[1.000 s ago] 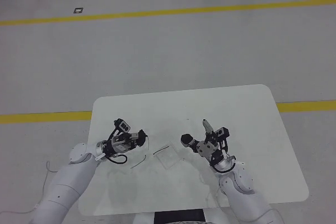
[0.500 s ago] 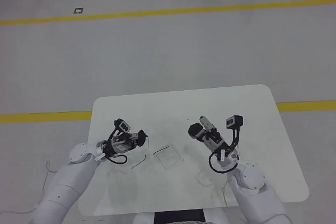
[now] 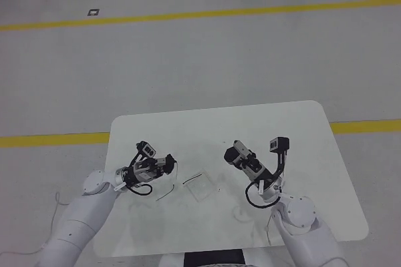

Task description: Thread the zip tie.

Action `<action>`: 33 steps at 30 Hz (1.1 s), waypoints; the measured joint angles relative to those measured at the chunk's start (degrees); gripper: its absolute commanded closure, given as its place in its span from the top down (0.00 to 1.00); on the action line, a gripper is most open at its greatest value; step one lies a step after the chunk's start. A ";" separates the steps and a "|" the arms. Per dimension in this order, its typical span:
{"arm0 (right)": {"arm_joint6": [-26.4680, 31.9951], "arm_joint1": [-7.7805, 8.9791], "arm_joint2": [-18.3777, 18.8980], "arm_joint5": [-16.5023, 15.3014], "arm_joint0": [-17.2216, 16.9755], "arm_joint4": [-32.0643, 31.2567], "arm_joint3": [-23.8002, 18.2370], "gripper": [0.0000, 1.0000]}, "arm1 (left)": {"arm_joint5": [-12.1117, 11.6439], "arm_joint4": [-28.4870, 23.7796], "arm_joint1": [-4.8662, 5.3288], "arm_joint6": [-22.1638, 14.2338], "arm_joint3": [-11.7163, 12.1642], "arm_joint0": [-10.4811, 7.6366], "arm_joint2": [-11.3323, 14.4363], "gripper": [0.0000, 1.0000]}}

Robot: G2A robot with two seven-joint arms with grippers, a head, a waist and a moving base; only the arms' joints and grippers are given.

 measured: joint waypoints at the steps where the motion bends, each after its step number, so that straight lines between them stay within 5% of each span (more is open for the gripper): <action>1: -0.45 0.07 0.38 0.00 -0.16 -0.32 -0.22 1.00 | 0.08 0.16 0.07 0.00 -0.72 0.23 -0.18 0.00; 10: -3.50 0.54 2.28 0.00 -1.00 -2.72 -0.97 1.00 | 0.20 1.94 0.82 -0.06 -6.67 2.91 -2.23 0.00; 33: -3.41 0.54 2.30 0.00 -0.99 -2.55 -0.95 1.00 | 0.20 1.94 0.82 -0.07 -6.68 2.92 -2.23 0.00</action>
